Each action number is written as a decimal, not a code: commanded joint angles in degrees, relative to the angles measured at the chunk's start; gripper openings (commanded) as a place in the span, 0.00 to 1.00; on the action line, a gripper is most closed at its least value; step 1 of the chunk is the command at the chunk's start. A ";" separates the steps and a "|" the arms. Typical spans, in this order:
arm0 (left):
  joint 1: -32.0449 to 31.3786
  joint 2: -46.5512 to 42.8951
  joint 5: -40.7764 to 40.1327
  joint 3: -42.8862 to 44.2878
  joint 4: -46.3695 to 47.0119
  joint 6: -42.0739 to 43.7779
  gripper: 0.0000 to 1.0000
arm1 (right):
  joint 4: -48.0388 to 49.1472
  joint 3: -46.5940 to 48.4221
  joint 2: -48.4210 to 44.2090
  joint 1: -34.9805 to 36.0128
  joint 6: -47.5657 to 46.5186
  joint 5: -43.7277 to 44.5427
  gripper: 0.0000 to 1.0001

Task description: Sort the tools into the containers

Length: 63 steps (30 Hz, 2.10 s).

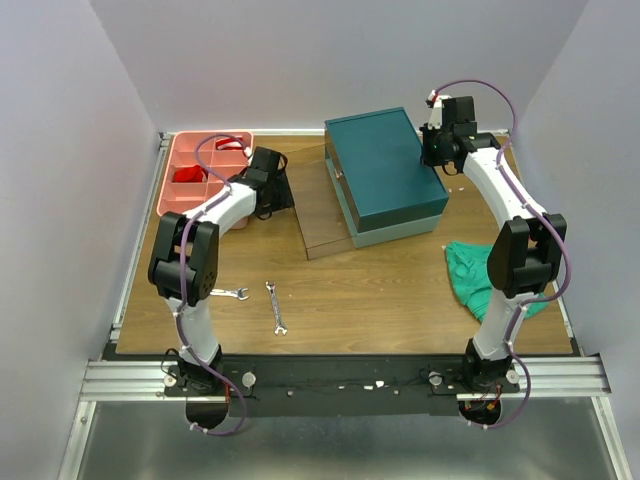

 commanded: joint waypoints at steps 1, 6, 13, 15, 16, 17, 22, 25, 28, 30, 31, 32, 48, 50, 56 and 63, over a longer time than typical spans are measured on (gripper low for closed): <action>0.23 -6.50 -0.21 0.82 0.42 5.08 0.77 | -4.16 -2.09 0.97 -0.23 -1.20 2.61 0.01; 0.49 -15.28 8.91 0.65 -0.45 21.02 0.84 | -3.54 -2.01 -0.61 -0.23 -1.46 3.32 0.07; 7.42 -31.54 30.18 -10.86 -7.72 53.42 0.86 | -3.63 1.59 -6.23 0.47 -2.95 4.29 0.36; 8.92 -36.64 37.38 -14.81 -12.56 64.36 0.86 | -3.72 1.60 -8.78 1.78 -4.09 2.54 0.40; 8.93 -38.22 38.90 -16.30 -18.41 77.99 0.86 | -3.89 1.42 -9.57 2.40 -5.49 2.18 0.41; 8.93 -41.20 40.13 -19.71 -21.08 83.52 0.86 | -3.98 0.72 -10.71 3.02 -6.20 -1.48 0.45; 7.09 -45.01 44.89 -26.16 -32.87 107.90 0.88 | -4.16 -6.74 -17.04 8.20 -6.48 -5.38 0.50; 4.37 -41.24 43.75 -25.99 -37.62 114.32 0.84 | -3.98 -11.39 -19.85 8.74 -5.86 -6.96 0.50; 3.57 -36.14 42.17 -24.58 -39.47 115.56 0.77 | -3.81 -14.82 -22.93 8.74 -6.47 -6.79 0.50; 3.57 -32.97 41.82 -23.62 -40.00 117.40 0.75 | -3.46 -16.24 -24.51 8.74 -6.91 -6.79 0.50; 3.57 -32.09 41.73 -23.44 -40.18 119.24 0.74 | -3.37 -17.03 -25.39 8.74 -7.43 -6.96 0.50; 3.48 -30.61 41.64 -23.35 -40.01 120.30 0.74 | -3.19 -18.43 -26.97 8.74 -7.70 -7.23 0.50; 2.78 -13.19 37.78 -14.91 -43.08 134.54 0.46 | -2.31 -31.98 -37.71 8.74 -9.99 -9.52 0.50; 2.69 -12.32 37.33 -14.91 -42.47 135.25 0.45 | -2.23 -31.98 -37.62 8.74 -10.07 -9.25 0.50; 2.60 -9.77 35.05 -14.83 -41.94 139.03 0.44 | -1.79 -31.63 -36.57 8.74 -10.16 -8.11 0.50; 1.63 -8.09 35.31 -14.47 -41.15 141.49 0.43 | -1.43 -31.54 -35.33 8.65 -10.43 -7.23 0.51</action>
